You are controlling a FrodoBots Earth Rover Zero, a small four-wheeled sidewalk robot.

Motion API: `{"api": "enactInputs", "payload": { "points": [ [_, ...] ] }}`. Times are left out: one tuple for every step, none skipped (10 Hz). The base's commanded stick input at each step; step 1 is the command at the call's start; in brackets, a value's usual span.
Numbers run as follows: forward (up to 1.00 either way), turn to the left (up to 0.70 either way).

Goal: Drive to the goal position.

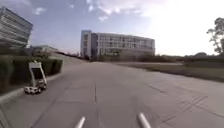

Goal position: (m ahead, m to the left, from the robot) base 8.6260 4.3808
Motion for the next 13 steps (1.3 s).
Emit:
{"api": "enactInputs", "payload": {
  "points": [
    [0.7,0.0],
    [0.7,0.0],
    [0.7,0.0],
    [0.7,0.0],
    [0.7,0.0],
    [0.7,0.0],
    [0.7,0.0],
    [0.7,0.0],
    [0.7,0.0],
    [0.7,0.0],
    [0.7,0.13],
    [0.7,0.27],
    [0.7,0.16]
  ]
}}
